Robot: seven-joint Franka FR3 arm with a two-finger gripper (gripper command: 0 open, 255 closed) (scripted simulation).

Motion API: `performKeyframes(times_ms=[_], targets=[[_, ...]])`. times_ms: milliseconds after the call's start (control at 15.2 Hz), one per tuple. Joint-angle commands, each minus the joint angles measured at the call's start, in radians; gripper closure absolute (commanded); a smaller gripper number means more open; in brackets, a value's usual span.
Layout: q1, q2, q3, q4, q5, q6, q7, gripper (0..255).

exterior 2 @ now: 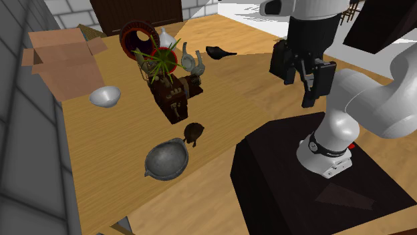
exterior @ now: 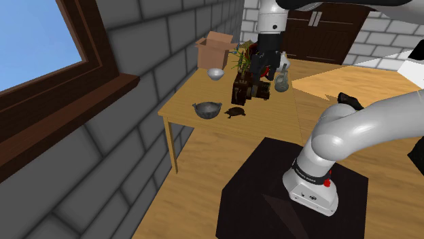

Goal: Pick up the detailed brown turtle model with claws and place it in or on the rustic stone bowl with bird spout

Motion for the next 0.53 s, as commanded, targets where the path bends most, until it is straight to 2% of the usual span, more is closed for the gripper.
performKeyframes(times_ms=[0,462], targets=[[0.000,0.000,0.000,0.000,0.000,0.000,0.000,0],[0.023,0.108,-0.129,-0.082,-0.133,0.162,-0.304,0]])
